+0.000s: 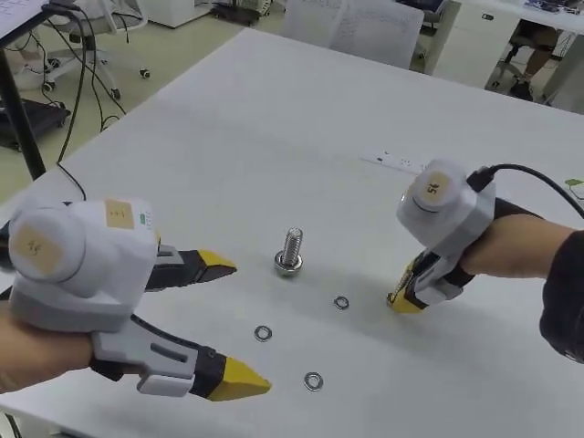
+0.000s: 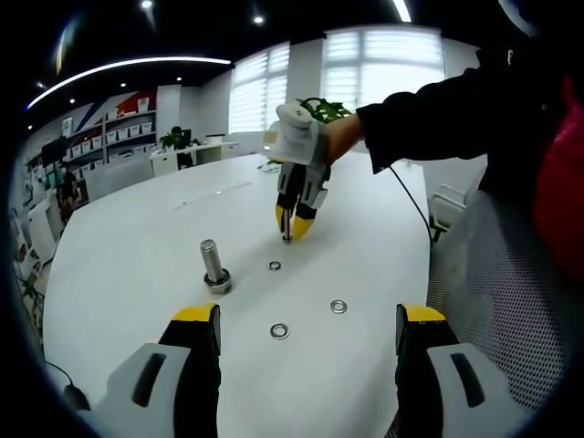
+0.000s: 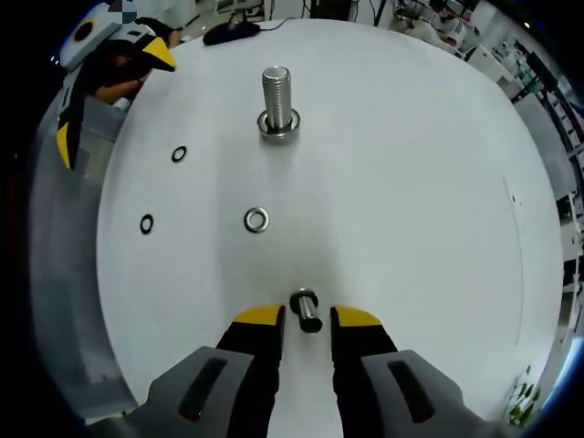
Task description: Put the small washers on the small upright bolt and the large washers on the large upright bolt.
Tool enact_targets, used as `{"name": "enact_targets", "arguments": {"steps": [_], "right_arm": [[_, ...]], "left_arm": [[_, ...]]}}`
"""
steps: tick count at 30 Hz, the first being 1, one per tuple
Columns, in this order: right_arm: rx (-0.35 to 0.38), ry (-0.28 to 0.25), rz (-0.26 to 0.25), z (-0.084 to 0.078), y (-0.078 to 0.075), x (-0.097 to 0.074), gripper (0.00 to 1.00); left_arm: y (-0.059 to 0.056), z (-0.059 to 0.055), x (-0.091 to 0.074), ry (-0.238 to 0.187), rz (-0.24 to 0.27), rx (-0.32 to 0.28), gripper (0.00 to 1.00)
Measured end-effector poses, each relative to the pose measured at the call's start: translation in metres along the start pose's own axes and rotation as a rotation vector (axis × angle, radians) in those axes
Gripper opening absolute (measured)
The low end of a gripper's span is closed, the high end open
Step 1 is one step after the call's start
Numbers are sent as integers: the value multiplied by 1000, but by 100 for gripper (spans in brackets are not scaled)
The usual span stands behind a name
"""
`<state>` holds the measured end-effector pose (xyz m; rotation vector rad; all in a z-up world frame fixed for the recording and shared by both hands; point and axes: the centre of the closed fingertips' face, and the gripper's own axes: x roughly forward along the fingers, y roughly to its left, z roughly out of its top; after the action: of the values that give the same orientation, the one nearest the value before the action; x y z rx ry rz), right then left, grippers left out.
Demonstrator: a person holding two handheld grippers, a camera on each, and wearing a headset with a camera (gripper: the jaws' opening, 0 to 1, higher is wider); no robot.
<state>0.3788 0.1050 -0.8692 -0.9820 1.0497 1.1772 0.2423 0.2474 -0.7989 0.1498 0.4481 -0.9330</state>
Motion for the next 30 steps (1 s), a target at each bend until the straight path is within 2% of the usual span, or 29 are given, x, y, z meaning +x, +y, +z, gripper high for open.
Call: {"name": "enact_targets", "arguments": {"steps": [14,30], "right_arm": [[45,-8,-21,-20,-2,-12,23],[69,-10,-27,-39,10,-19,23]], "left_arm": [[0,1,4,4,-2,6,78],[-1,2,6,3,-8,9,78]]}}
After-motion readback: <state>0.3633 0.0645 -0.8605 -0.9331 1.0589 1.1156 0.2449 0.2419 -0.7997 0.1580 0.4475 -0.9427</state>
